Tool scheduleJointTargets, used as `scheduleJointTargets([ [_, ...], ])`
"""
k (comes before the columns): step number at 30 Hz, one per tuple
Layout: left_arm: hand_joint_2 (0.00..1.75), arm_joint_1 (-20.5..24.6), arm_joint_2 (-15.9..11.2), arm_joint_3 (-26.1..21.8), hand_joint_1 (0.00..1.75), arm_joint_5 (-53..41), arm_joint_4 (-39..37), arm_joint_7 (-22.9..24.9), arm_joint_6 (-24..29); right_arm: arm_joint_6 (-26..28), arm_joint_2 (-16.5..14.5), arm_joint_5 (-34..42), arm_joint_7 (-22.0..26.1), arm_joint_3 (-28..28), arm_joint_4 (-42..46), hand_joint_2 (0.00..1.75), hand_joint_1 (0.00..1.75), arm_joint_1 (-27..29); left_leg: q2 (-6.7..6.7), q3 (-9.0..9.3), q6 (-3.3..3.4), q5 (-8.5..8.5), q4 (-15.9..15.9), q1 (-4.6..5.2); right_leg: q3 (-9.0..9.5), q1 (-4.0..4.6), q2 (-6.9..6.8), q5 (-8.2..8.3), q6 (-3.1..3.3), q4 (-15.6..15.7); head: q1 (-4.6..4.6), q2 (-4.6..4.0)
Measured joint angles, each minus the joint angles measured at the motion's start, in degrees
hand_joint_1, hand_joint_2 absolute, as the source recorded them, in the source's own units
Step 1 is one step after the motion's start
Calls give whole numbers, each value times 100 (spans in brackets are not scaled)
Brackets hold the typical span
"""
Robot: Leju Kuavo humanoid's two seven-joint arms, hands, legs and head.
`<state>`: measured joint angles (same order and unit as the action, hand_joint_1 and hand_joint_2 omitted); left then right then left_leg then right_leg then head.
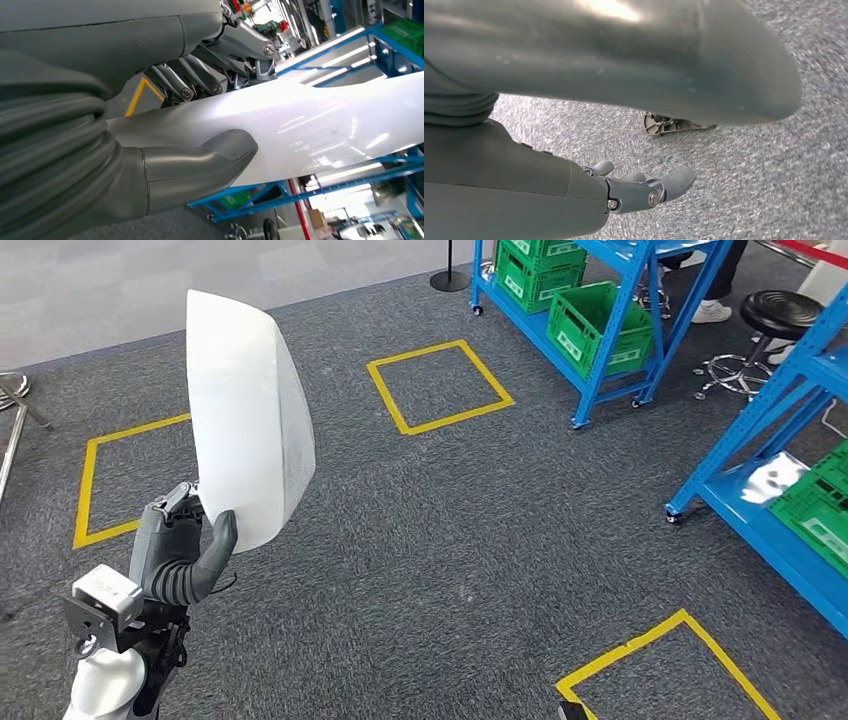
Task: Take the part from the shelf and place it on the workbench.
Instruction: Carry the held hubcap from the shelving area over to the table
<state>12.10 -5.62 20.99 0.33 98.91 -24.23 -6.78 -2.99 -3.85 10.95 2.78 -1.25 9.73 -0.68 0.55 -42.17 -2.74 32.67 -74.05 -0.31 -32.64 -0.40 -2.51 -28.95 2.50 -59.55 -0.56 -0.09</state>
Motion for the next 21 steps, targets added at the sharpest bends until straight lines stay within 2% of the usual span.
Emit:
scheduleJointTargets([
  [1, 175, -1, -1, -1, 175, 0, -9, 1, 0, -1, 0, 0, 1, 0, 0, 0, 0, -1, -21, 102, 3, -124, 170, -1, 2, 1, -62, -5, -3, -1, -1, 0],
  [2, 175, -1, -1, -2, 175, 0, -15, 2, 0, -2, -1, 0, 3, 0, 0, 0, 0, -4, -73, 295, 13, -300, 510, -1, 10, 1, -120, -11, -11, -1, -1, 0],
  [3, 175, 1, -1, -3, 175, 0, -18, 2, 0, -3, -1, -1, 5, 0, 0, 0, 0, -8, -181, 503, 30, -437, 897, 6, 20, 5, -169, -19, -25, -2, -1, 0],
  [5, 175, 8, -1, -7, 175, 1, -20, -1, -1, -7, -2, -2, 8, 0, 0, 0, 0, -15, -329, 780, 106, -575, 1408, 35, 35, 29, -253, -41, -74, -9, 5, 0],
  [6, 175, 10, -2, -9, 175, 1, -21, -1, -3, -8, -3, -3, 7, 0, 0, 0, 0, -18, -342, 808, 146, -575, 1481, 54, 40, 41, -293, -44, -103, -7, 8, 0],
  [8, 175, 9, -8, -27, 175, 0, -19, -2, -15, -10, -6, -7, 2, 0, 0, 0, 0, -26, -228, 802, 224, -607, 1507, 61, 43, 36, -347, -54, -173, -7, 8, 0],
  [10, 175, 17, -9, -49, 175, -1, -13, -2, -27, -11, -12, -14, -1, 0, 0, 0, 0, -33, -123, 810, 295, -647, 1552, 37, -41, 11, -141, -189, -244, -202, 11, 0],
  [12, 175, 30, 4, -55, 175, 0, -7, -2, -32, -10, -17, -19, -8, 0, 0, 0, 0, -31, -23, 807, 338, -668, 1571, 19, -346, -6, 143, -511, -289, -832, 22, 0],
  [13, 175, 32, 10, -55, 175, 0, -8, 0, -33, -9, -19, -20, -14, 0, 0, 0, 0, -27, 32, 798, 347, -671, 1567, 19, -545, -8, 198, -665, -299, -1219, 27, 0],
  [14, 175, 31, 16, -56, 175, 0, -8, 2, -35, -8, -21, -22, -17, 0, 0, 0, 0, -23, 94, 789, 351, -672, 1559, 19, -706, -9, 215, -743, -307, -1516, 28, 0],
  [15, 175, 31, 17, -58, 175, -1, -9, 3, -35, -7, -21, -23, -19, 0, 0, 0, 0, -21, 161, 783, 350, -672, 1547, 18, -777, -13, 221, -709, -308, -1616, 28, 0],
  [16, 175, 31, 17, -60, 175, -1, -9, 4, -35, -7, -22, -25, -18, 0, 0, 0, 0, -22, 229, 779, 346, -670, 1532, 15, -736, -18, 231, -573, -306, -1494, 28, 0],
  [17, 175, 32, 17, -63, 175, -1, -9, 4, -35, -7, -21, -26, -16, 0, 0, 0, 0, -25, 296, 777, 336, -667, 1515, 9, -589, -29, 267, -365, -303, -1165, 29, 0],
  [19, 175, 34, 16, -73, 175, -1, -8, 4, -35, -8, -21, -32, -10, 0, 0, 0, 0, -31, 418, 758, 287, -657, 1474, 5, -238, -56, 485, -62, -294, -410, 30, 0],
  [20, 175, 35, 15, -81, 175, -4, -7, 4, -34, -11, -21, -40, -7, 0, 0, 0, 0, -33, 470, 743, 250, -657, 1462, 6, -134, -63, 564, -2, -282, -184, 30, 0],
  [21, 175, 36, 14, -89, 175, -12, -7, 4, -31, -13, -21, -50, -4, 1, 0, 0, 0, -35, 522, 727, 207, -662, 1463, 6, -97, -57, 607, -3, -260, -96, 30, 0],
])
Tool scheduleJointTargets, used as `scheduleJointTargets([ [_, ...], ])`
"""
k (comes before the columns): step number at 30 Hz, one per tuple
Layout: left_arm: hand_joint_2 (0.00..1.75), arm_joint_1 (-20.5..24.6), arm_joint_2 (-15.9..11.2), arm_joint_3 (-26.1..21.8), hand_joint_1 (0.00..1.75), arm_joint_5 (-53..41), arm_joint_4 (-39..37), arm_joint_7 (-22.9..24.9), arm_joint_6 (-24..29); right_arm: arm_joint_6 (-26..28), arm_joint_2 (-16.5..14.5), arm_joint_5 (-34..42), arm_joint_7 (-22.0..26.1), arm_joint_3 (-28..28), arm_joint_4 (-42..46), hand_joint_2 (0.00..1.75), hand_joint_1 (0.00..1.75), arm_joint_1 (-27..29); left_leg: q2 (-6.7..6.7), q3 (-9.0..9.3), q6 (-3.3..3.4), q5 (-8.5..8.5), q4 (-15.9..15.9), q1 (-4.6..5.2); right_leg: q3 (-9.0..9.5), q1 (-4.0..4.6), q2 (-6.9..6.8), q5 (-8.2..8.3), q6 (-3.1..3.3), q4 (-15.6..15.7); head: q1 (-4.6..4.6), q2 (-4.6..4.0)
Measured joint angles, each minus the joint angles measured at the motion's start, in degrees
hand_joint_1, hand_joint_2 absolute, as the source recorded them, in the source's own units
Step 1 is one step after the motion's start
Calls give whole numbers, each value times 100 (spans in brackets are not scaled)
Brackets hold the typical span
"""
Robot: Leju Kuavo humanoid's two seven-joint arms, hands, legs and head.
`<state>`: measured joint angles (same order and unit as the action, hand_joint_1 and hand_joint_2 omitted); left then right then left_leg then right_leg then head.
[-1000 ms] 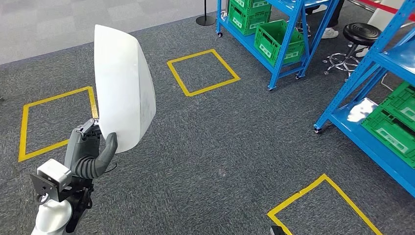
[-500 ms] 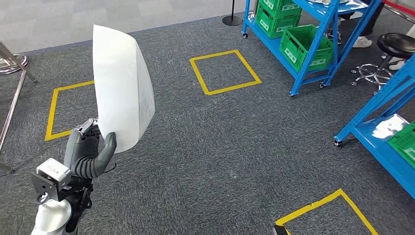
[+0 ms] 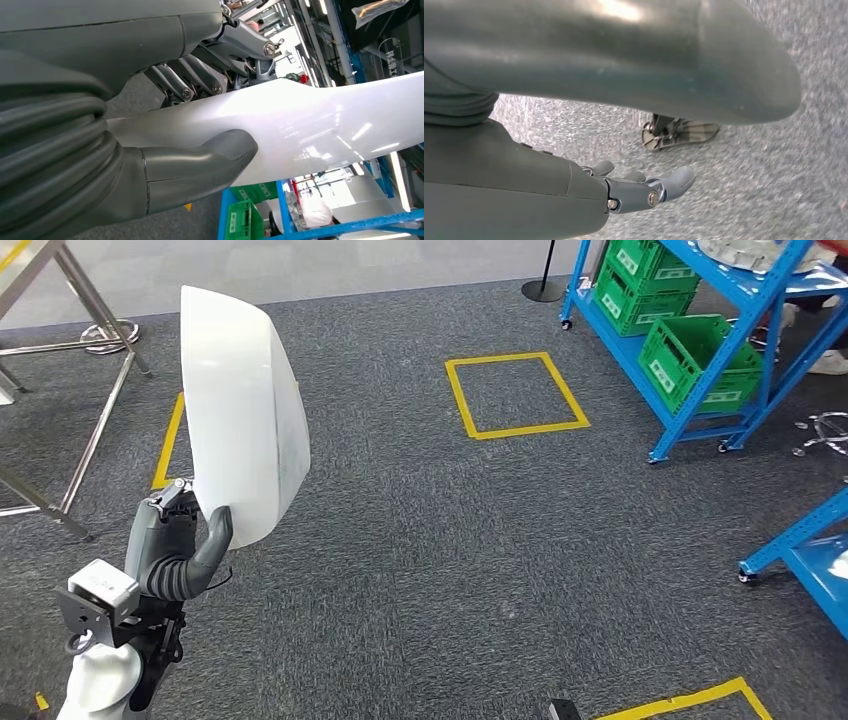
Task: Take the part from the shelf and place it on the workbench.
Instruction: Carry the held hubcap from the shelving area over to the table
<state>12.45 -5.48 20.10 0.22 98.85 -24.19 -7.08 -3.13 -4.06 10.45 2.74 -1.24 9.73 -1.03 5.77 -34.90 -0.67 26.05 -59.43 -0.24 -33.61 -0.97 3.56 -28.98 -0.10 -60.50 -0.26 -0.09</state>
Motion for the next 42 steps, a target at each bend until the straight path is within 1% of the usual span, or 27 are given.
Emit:
scheduleJointTargets([
  [2, 175, -6, -7, -21, 175, -17, 2, 0, 19, -7, -2, -18, 3, 1, 0, 0, 0, -4, 80, -32, -83, -24, 21, -8, 17, 16, -112, 20, 77, 20, 1, 0],
  [4, 175, -12, -16, -45, 175, -23, 9, 0, 39, -13, -4, -24, 4, 2, 0, 0, 0, -6, -97, -114, -135, 62, -109, -3, 43, 15, -230, 52, 167, 60, -4, 0],
  [6, 175, -15, -21, -58, 175, -25, 15, -1, 47, -14, -2, -26, 4, 2, 0, 0, 0, 4, -406, -375, -167, 392, -678, 2, 48, 26, -357, 64, 224, 81, -13, 0],
  [8, 175, -29, -24, -60, 175, -25, 13, 0, 48, -14, 2, -26, 3, 2, 0, 0, 0, 19, -514, -713, -192, 718, -1416, -9, 43, 48, -495, 57, 242, 80, -14, 0],
  [9, 175, -37, -25, -60, 175, -26, 11, 1, 48, -14, 2, -26, 3, 2, 0, 0, 0, 21, -523, -786, -195, 747, -1586, -11, 41, 55, -565, 53, 246, 79, -13, 0],
  [10, 175, -41, -26, -61, 175, -26, 10, 1, 50, -16, 2, -27, 3, 2, 0, 0, 0, 19, -532, -743, -191, 665, -1526, -12, 42, 60, -630, 49, 246, 79, -13, 0],
  [11, 175, -43, -27, -61, 175, -26, 11, 0, 54, -20, 2, -27, 2, 2, 0, 0, 0, 15, -567, -586, -182, 501, -1248, -11, 49, 63, -692, 43, 242, 78, -13, 0],
  [12, 175, -43, -27, -63, 175, -26, 13, -3, 61, -25, 2, -28, -1, 2, 0, 0, 0, 11, -654, -353, -166, 314, -830, -7, 62, 66, -747, 34, 233, 78, -14, 0],
  [14, 175, -45, -28, -66, 175, -26, 20, -13, 89, -37, 4, -30, -5, 2, 0, 0, 0, 7, -841, 17, -108, 106, -155, 26, 87, 89, -837, 8, 190, 72, -12, 0],
  [15, 175, -46, -29, -69, 175, -26, 25, -22, 103, -42, 6, -30, -9, 2, 0, 0, 0, 8, -882, 92, -74, 85, -7, 43, 97, 99, -878, -1, 163, 71, -10, 0],
  [17, 175, -54, -45, -87, 175, -27, 34, -39, 125, -51, 10, -30, -15, 3, 1, 0, 0, 6, -789, 89, -3, 79, 33, 63, 117, 100, -966, -10, 99, 82, -8, 0],
  [18, 175, -60, -55, -104, 175, -27, 40, -50, 135, -54, 14, -30, -18, 3, 1, 0, 0, 4, -733, 92, 30, 62, 53, 55, 120, 87, -942, -28, 61, 65, -8, 0],
  [20, 175, -57, -75, -139, 175, -18, 51, -77, 155, -65, 25, -30, -21, 3, 2, 0, 0, 1, -630, 113, 97, 24, 97, 24, 5, 63, -708, -198, -7, -197, -3, 0],
  [21, 175, -53, -81, -148, 175, -2, 50, -94, 163, -72, 33, -30, -26, 3, 2, 0, 0, 5, -579, 111, 117, 11, 106, 10, -145, 51, -548, -358, -31, -505, 3, 0],
  [23, 175, -46, -98, -154, 175, 44, 26, -132, 173, -87, 51, -29, -42, 4, 1, 0, 0, 24, -460, 97, 134, 5, 101, 6, -531, 46, -403, -668, -57, -1256, 10, 0],
  [24, 175, -47, -112, -154, 175, 70, 8, -153, 186, -92, 64, -28, -53, 4, 0, 0, 0, 34, -392, 91, 135, 5, 93, 6, -661, 45, -390, -706, -61, -1482, 10, 0],
  [25, 175, -47, -130, -154, 175, 95, -11, -173, 207, -98, 77, -28, -63, 4, 0, 0, 0, 41, -325, 88, 134, 6, 81, 4, -690, 41, -384, -630, -61, -1496, 10, 0],
  [26, 175, -46, -149, -154, 175, 122, -25, -195, 237, -107, 91, -28, -73, 4, 0, 0, 0, 42, -257, 87, 127, 9, 66, 0, -604, 35, -367, -454, -59, -1280, 10, 0],
  [28, 175, -38, -187, -152, 175, 169, -38, -225, 299, -123, 117, -28, -89, 4, 0, 0, 0, 38, -138, 76, 88, 26, 26, -4, -249, 8, -198, -76, -53, -500, 11, 0],
  [30, 175, -25, -235, -152, 175, 203, -43, -237, 343, -140, 133, -28, -96, 5, 0, 0, 0, 32, -29, 44, 14, 31, 4, -3, -34, 1, -51, 58, -25, -22, 9, 0],
  [31, 175, -21, -260, -152, 175, 215, -45, -240, 354, -145, 137, -28, -99, 5, 0, 0, 0, 31, 19, 30, -29, 22, 10, -4, -21, 15, -43, 39, 1, 18, 9, 0],
  [33, 175, -19, -313, -152, 175, 229, -50, -243, 360, -151, 140, -28, -98, 7, 0, 0, 0, 23, 75, 5, -106, 4, 24, -25, 2, 26, -155, 72, 81, 48, 10, 0],
  [35, 175, 4, -365, -152, 175, 247, -58, -251, 364, -147, 143, -27, -99, 8, 1, 0, 0, 15, -128, -105, -157, 135, -184, -17, 32, 20, -264, 104, 165, 94, -8, 0],
  [37, 175, 52, -398, -146, 175, 272, -81, -259, 365, -133, 146, -22, -107, 8, 1, 0, 0, 20, -420, -395, -185, 475, -811, -6, 37, 34, -377, 107, 216, 111, -27, 0],
  [39, 175, 78, -412, -134, 175, 298, -120, -260, 365, -116, 149, -7, -114, 8, 0, 0, 0, 33, -511, -685, -205, 711, -1438, -14, 36, 53, -509, 96, 235, 110, -27, 0],
  [40, 175, 86, -419, -127, 175, 312, -142, -258, 365, -111, 150, 4, -114, 8, 0, 0, 0, 35, -526, -705, -206, 680, -1498, -16, 38, 58, -573, 91, 238, 109, -27, 0],
  [42, 175, 125, -436, -117, 175, 337, -185, -256, 365, -109, 150, 26, -110, 8, 0, 0, 0, 32, -593, -428, -193, 364, -993, -15, 52, 60, -692, 79, 228, 107, -28, 0],
])
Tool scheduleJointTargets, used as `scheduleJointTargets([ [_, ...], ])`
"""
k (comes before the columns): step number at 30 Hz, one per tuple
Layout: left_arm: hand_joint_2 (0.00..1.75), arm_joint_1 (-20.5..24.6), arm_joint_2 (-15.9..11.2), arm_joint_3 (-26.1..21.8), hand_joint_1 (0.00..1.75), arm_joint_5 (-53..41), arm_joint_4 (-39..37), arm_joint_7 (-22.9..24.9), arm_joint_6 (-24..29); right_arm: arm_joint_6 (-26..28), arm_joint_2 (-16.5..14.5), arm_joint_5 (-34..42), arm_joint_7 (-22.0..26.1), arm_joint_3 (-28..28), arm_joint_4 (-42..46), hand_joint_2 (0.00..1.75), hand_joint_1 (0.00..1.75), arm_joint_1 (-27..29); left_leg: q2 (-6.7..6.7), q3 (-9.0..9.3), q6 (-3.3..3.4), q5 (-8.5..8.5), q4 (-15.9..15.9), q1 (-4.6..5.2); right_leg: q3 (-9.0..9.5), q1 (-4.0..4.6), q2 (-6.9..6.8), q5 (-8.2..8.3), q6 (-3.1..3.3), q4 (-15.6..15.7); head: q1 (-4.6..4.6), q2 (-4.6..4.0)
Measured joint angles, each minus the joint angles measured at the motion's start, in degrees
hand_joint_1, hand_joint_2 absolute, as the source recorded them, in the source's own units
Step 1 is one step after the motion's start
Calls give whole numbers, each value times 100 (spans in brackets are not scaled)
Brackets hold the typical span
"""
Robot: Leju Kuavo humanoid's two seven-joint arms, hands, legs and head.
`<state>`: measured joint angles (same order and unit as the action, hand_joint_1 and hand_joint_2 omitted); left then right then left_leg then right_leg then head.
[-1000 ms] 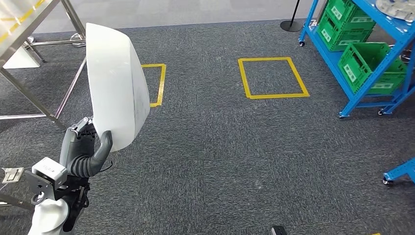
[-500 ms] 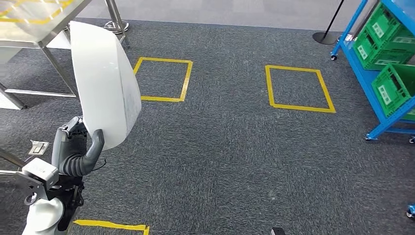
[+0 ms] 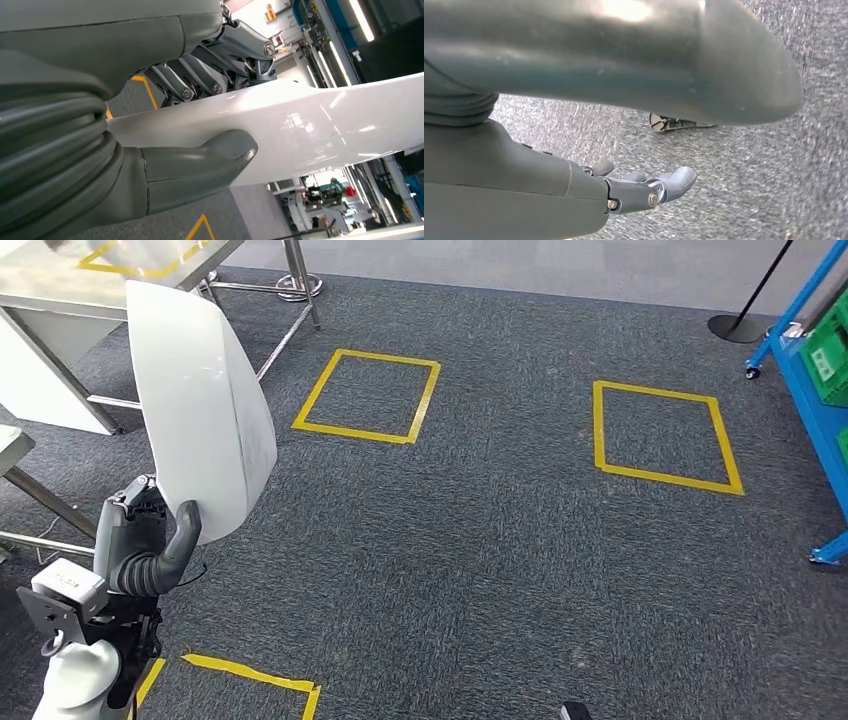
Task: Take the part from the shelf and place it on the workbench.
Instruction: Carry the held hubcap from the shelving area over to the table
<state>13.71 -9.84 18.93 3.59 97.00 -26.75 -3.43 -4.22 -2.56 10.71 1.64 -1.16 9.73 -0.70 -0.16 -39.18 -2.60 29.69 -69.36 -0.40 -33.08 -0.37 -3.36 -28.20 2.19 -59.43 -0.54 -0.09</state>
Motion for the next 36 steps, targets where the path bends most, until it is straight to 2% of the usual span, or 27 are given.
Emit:
scheduleJointTargets([
  [2, 175, 68, -9, 8, 175, 14, -27, -1, 0, 0, 1, 11, 4, -1, 0, 0, 0, -3, -205, 387, 53, -250, 734, 27, 23, 21, -100, -25, -38, -9, 3, 0],
  [3, 175, 99, -11, 11, 175, 26, -38, -1, 0, 0, 1, 16, 5, -2, 0, 0, 0, -4, -270, 495, 93, -295, 941, 42, 32, 35, -143, -37, -63, -13, 7, 0],
  [4, 175, 123, -17, 13, 175, 39, -50, -1, 0, 0, 2, 22, 7, -2, 0, 0, 0, -5, -290, 529, 135, -289, 1020, 61, 40, 47, -185, -45, -89, -14, 10, 0],
  [6, 175, 149, -43, 19, 175, 69, -74, -1, 2, 0, 2, 38, 10, -2, 1, 0, 0, -12, -172, 526, 214, -310, 1035, 63, 52, 47, -246, -60, -152, -15, 13, 0],
  [8, 175, 182, -65, 31, 175, 103, -91, -10, 21, -3, 2, 48, 11, -2, 2, 0, 0, -21, -73, 535, 283, -340, 1066, 37, -11, 25, -61, -184, -226, -189, 20, 0],
  [10, 175, 224, -78, 54, 175, 133, -110, -25, 42, -9, 1, 51, 10, 0, 2, 0, 0, -14, 26, 533, 327, -358, 1078, 17, -292, 2, 219, -504, -274, -799, 34, 0],
  [11, 175, 236, -85, 66, 175, 143, -122, -30, 47, -11, 1, 52, 9, 0, 2, 0, 0, -4, 83, 524, 337, -361, 1074, 16, -487, -2, 279, -671, -283, -1192, 39, 0],
  [12, 175, 239, -93, 81, 175, 154, -137, -34, 51, -10, 2, 55, 8, 0, 1, 0, 0, 7, 148, 515, 341, -362, 1066, 16, -652, -6, 298, -765, -288, -1505, 41, 0],
  [13, 175, 238, -102, 94, 175, 163, -148, -39, 60, -9, 2, 57, 9, 0, 1, 0, 0, 15, 216, 509, 341, -362, 1056, 14, -736, -9, 304, -750, -288, -1637, 43, 0],
  [14, 175, 238, -111, 105, 175, 172, -157, -43, 72, -8, 2, 61, 12, 0, 0, 0, 0, 19, 286, 506, 337, -361, 1043, 10, -714, -15, 316, -626, -284, -1546, 43, 0],
  [15, 175, 240, -122, 116, 175, 180, -164, -46, 87, -9, 3, 63, 19, 0, 0, 0, 0, 20, 354, 505, 327, -357, 1028, 5, -588, -25, 352, -420, -277, -1244, 44, 0],
  [17, 175, 249, -147, 129, 175, 194, -166, -51, 135, -9, 4, 64, 43, 0, 0, 0, 0, 19, 475, 490, 281, -345, 996, 0, -250, -51, 573, -77, -265, -467, 45, 0],
  [18, 175, 252, -165, 133, 175, 201, -164, -54, 166, -13, 4, 62, 57, 0, 0, 0, 0, 18, 529, 472, 243, -345, 986, 1, -142, -56, 658, -3, -257, -217, 45, 0],
  [19, 175, 254, -180, 134, 175, 205, -163, -55, 192, -16, 4, 60, 69, 0, 0, 0, 0, 17, 568, 454, 211, -346, 982, 5, -98, -56, 715, 4, -249, -104, 44, 0],
  [24, 175, 251, -208, 140, 175, 210, -161, -60, 224, -22, 4, 57, 84, 0, 0, 0, 0, 14, 642, 436, 147, -368, 1002, -2, -94, -35, 653, -2, -216, -92, 42, 0],
  [26, 175, 253, -258, 153, 175, 215, -155, -66, 238, -25, 1, 57, 94, 0, 0, 0, 0, 13, 409, 294, 69, -193, 728, -3, -55, -29, 503, 31, -108, -40, 31, 0],
  [28, 175, 248, -303, 169, 175, 220, -151, -69, 250, -25, -2, 57, 99, -1, 0, 0, 0, 23, 116, -59, -4, 195, -8, -3, -20, -27, 302, 54, -9, 8, 18, 0],
  [29, 175, 237, -305, 177, 175, 221, -154, -69, 256, -25, -2, 57, 94, -1, 0, 0, 0, 32, 89, -226, -18, 335, -362, -9, -21, -21, 233, 47, -1, 8, 18, 0],
  [30, 175, 222, -308, 185, 175, 221, -157, -70, 265, -24, -2, 57, 87, -1, 0, 0, 0, 38, 79, -321, -29, 381, -572, -13, -20, -18, 164, 41, 3, 7, 18, 0],
  [31, 175, 211, -309, 193, 175, 221, -159, -72, 274, -24, -3, 57, 78, 0, 0, 0, 0, 39, 67, -307, -34, 312, -560, -15, -17, -16, 99, 35, 2, 5, 17, 0],
  [32, 175, 203, -309, 201, 175, 220, -158, -74, 281, -24, -4, 60, 69, 0, 0, 0, 0, 37, 36, -176, -33, 149, -316, -16, -7, -16, 37, 27, -4, 4, 17, 0],
  [34, 175, 208, -308, 217, 175, 209, -145, -78, 284, -15, -9, 73, 59, 0, 0, 0, 0, 31, -154, 261, -4, -195, 498, 4, 22, 0, -73, -1, -42, -5, 16, 0],
  [35, 175, 217, -305, 226, 175, 199, -137, -78, 284, -8, -10, 81, 53, -1, 0, 0, 0, 28, -230, 425, 37, -289, 807, 16, 35, 16, -119, -17, -69, -10, 21, 0],
  [36, 175, 225, -303, 232, 175, 187, -129, -77, 284, 1, -11, 90, 48, -1, 0, 0, 0, 26, -274, 511, 81, -320, 976, 29, 44, 32, -160, -29, -96, -14, 26, 0],
])
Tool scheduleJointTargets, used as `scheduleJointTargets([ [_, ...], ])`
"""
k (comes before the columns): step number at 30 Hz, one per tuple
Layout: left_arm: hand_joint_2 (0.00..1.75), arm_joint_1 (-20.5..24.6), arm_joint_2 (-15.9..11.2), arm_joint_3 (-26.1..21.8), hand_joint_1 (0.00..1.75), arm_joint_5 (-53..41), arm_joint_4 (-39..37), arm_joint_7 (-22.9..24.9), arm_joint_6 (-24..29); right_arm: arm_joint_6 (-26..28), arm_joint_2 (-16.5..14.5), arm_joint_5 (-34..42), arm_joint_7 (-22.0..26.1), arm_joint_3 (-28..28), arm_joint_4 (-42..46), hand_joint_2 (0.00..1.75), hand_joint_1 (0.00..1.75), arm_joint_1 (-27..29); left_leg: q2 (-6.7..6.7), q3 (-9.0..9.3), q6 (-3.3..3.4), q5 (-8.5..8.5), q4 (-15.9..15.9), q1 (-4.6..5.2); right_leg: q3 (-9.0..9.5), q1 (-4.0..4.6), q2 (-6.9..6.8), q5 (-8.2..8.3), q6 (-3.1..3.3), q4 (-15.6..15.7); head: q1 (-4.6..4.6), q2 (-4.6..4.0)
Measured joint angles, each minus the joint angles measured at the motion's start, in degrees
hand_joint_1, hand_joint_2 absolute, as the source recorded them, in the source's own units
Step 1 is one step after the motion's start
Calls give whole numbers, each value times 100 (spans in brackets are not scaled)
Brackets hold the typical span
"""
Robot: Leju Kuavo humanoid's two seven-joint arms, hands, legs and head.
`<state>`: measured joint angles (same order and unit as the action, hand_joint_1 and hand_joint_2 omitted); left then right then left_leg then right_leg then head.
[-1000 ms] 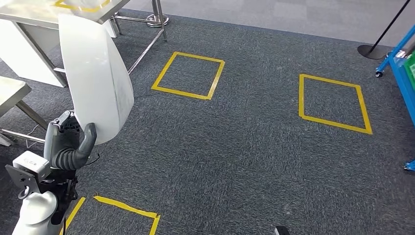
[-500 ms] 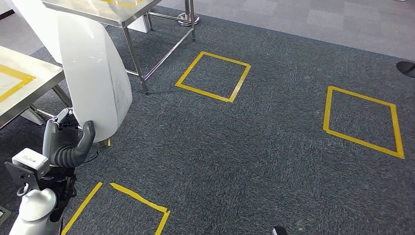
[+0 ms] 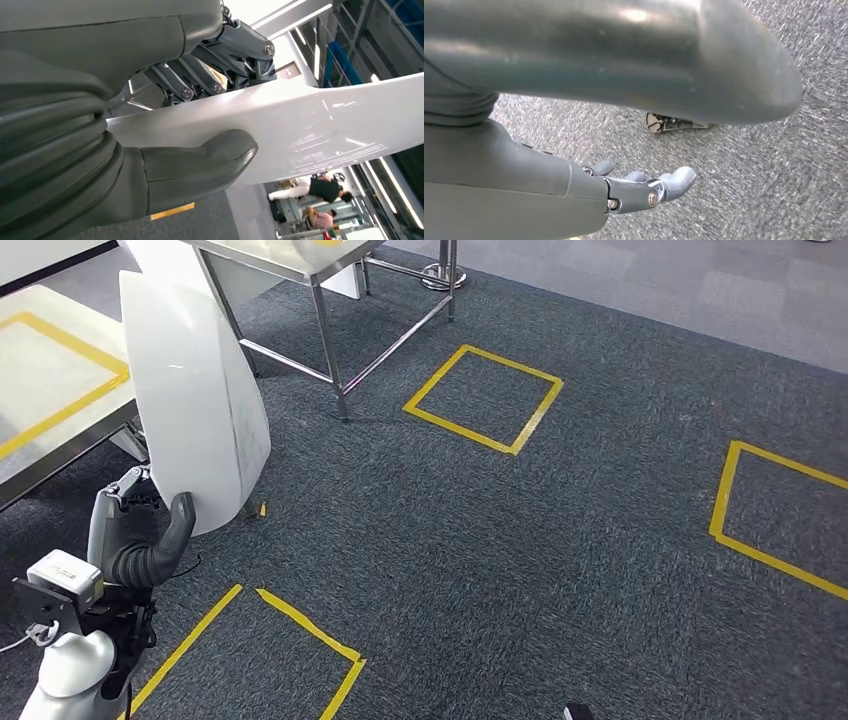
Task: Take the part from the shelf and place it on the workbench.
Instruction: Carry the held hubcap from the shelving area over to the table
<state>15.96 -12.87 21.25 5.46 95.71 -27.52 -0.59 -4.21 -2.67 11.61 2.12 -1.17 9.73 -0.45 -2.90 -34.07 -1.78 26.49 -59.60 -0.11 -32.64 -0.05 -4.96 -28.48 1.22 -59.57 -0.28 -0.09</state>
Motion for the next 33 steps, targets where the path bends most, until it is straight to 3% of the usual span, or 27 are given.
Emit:
scheduleJointTargets([
  [2, 175, 11, 3, 8, 175, -14, 9, 7, 0, 13, 0, 16, -6, -1, 1, 0, 0, -8, 89, 1, 96, -3, 45, 12, 20, 14, -93, -9, -57, 7, 11, 0],
  [4, 175, 21, 6, 11, 175, -19, 15, 11, 0, 20, -1, 29, 12, -1, 2, 0, 0, -20, 191, 5, 168, -30, 72, -6, 1, -8, -30, -84, -126, -82, 16, 0],
  [6, 175, 42, 13, 13, 175, -20, 16, 14, 0, 19, -7, 37, 40, 1, 2, 0, 0, -26, 277, 10, 223, -53, 95, -39, -225, -39, 245, -366, -186, -577, 34, 0],
  [8, 175, 50, 23, 14, 175, -23, 10, 18, 0, 18, -11, 41, 54, 1, 1, 0, 0, -11, 382, -12, 245, -58, 86, -44, -617, -51, 431, -698, -215, -1362, 49, 0],
  [9, 175, 46, 27, 14, 175, -24, 8, 18, 0, 20, -11, 45, 55, 1, 1, 0, 0, 0, 446, -21, 246, -58, 77, -44, -751, -54, 455, -749, -220, -1607, 49, 0],
  [10, 175, 42, 32, 15, 175, -27, 6, 19, 0, 22, -11, 49, 55, 1, 1, 0, 0, 10, 514, -26, 244, -58, 65, -45, -793, -56, 467, -694, -217, -1654, 50, 0],
  [11, 175, 41, 33, 15, 175, -29, 6, 20, 0, 24, -10, 52, 55, 1, 1, 0, 0, 16, 582, -27, 238, -58, 54, -47, -711, -60, 484, -528, -209, -1450, 51, 0],
  [12, 175, 41, 37, 16, 175, -31, 7, 20, 0, 26, -10, 55, 56, 1, 1, 0, 0, 17, 646, -27, 228, -57, 42, -51, -534, -69, 537, -307, -200, -1058, 51, 0],
  [14, 175, 45, 44, 17, 175, -33, 8, 21, 0, 27, -10, 55, 57, 1, 0, 0, 0, 14, 763, -42, 174, -57, 18, -45, -196, -82, 711, -23, -188, -311, 49, 0],
  [16, 175, 48, 49, 19, 175, -34, 9, 24, 0, 26, -13, 55, 56, 1, 0, 0, 0, 13, 859, -69, 96, -74, 24, -39, -91, -70, 769, 11, -161, -58, 44, 0],
  [18, 175, 44, 50, 22, 175, -34, 9, 25, 0, 27, -21, 56, 56, 1, 1, 0, 0, 10, 929, -91, 18, -101, 47, -52, -70, -58, 663, 44, -86, -29, 45, 0],
  [20, 175, 50, 44, 22, 175, -34, 9, 25, 0, 33, -29, 58, 57, 0, 1, 0, 0, 2, 751, -182, -41, 9, -118, -44, -43, -66, 560, 82, -4, 17, 26, 0],
  [22, 175, 74, 40, 21, 175, -34, 4, 23, 0, 43, -30, 61, 59, -1, 1, 0, 0, 3, 456, -442, -74, 332, -691, -31, -38, -60, 458, 94, 44, 39, 2, 0],
  [24, 175, 90, 39, 21, 175, -34, -18, 24, 1, 46, -30, 62, 61, -1, 0, 0, 0, 19, 353, -729, -92, 593, -1328, -37, -41, -42, 339, 85, 65, 35, -1, 0],
  [25, 175, 93, 33, 21, 175, -33, -30, 25, 3, 40, -30, 61, 62, -1, 0, 0, 0, 25, 340, -766, -91, 585, -1427, -37, -40, -37, 277, 80, 70, 33, -1, 0],
  [26, 175, 97, 22, 21, 175, -29, -39, 25, 5, 32, -31, 58, 63, -1, 0, 0, 0, 26, 322, -694, -85, 479, -1306, -37, -36, -33, 214, 75, 71, 32, -1, 0],
  [27, 175, 103, 8, 21, 175, -23, -43, 25, 9, 23, -32, 56, 64, -1, 0, 0, 0, 23, 278, -520, -72, 303, -988, -34, -27, -32, 156, 68, 66, 32, -1, 0],
  [29, 175, 133, -20, 20, 175, -12, -38, 25, 14, 11, -34, 54, 63, -1, 0, 0, 0, 15, 70, -128, -9, 49, -247, -1, -5, -13, 54, 45, 32, 27, 1, 0],
  [30, 175, 150, -30, 19, 175, -8, -36, 25, 16, 10, -35, 54, 63, -1, 0, 0, 0, 14, 6, -18, 33, -1, -30, 17, 3, 1, 9, 34, 5, 25, 3, 0],
  [31, 175, 164, -40, 17, 175, -4, -36, 26, 17, 10, -35, 54, 62, -1, 0, 0, 0, 12, -15, 16, 76, -1, 56, 37, 10, 11, -38, 29, -23, 26, 5, 0],
  [33, 175, 172, -63, 15, 175, 2, -32, 27, 19, 10, -35, 55, 63, -1, 1, 0, 0, 2, 113, 0, 152, -37, 72, 35, 16, 17, -125, 25, -85, 34, 5, 0],
])
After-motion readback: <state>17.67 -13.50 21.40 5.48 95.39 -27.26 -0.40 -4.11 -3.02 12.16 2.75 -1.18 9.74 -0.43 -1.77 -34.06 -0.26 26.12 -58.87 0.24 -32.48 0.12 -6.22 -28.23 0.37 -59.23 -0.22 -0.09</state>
